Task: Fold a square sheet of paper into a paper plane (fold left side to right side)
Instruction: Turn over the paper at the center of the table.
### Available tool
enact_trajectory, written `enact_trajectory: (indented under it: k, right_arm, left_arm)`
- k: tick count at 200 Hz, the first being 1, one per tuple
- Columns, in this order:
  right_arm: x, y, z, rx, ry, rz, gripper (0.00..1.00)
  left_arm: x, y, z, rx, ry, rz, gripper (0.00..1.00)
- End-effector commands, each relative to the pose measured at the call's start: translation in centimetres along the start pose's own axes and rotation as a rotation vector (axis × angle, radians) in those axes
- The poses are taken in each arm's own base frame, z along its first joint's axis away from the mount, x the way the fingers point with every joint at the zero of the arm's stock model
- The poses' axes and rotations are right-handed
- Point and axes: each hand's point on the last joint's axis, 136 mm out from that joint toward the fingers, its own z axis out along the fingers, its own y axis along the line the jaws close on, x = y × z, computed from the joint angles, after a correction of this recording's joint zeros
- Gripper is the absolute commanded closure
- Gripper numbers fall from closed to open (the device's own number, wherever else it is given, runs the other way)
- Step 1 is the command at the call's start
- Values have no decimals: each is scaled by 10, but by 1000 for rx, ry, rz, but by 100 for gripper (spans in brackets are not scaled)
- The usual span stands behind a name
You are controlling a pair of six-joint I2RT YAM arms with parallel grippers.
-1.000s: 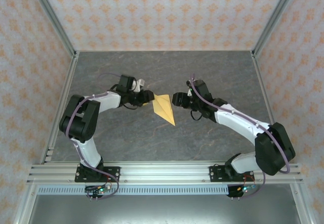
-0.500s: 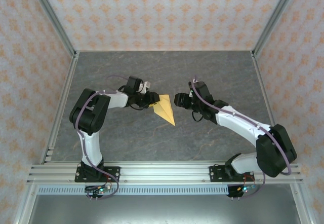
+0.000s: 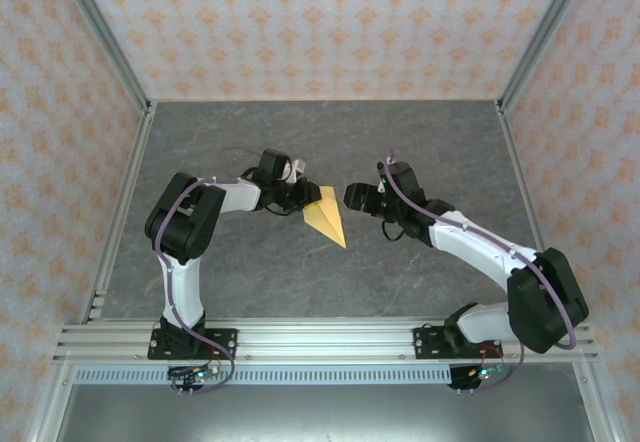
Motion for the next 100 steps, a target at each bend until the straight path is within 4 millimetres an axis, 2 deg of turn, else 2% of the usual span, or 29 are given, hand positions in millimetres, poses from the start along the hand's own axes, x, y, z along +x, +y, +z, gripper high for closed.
enact_trajectory:
  k: [1,19,25,53,74,100]
  right_arm:
    - [-14,10,-12,-122,-25,55,12]
    - [-20,7,-16,-217,2,123,3]
    - [-23,5,-18,-255,8,153,0]
    - [-44,2,-30,-440,3,254,0]
    - [-56,13,-39,-554,13,239,0]
    - [-74,40,-51,-701,12,210,0]
  left_arm:
    - [-18,-35,-12,73,-56,68,89]
    - [-24,-51,-22,95,-81,87,95]
    - [-28,-67,-34,119,-108,111,96]
    - [-40,-105,-72,165,-178,163,99]
    - [-48,-134,-104,217,-222,195,98]
    - [-51,-175,-141,303,-259,244,98]
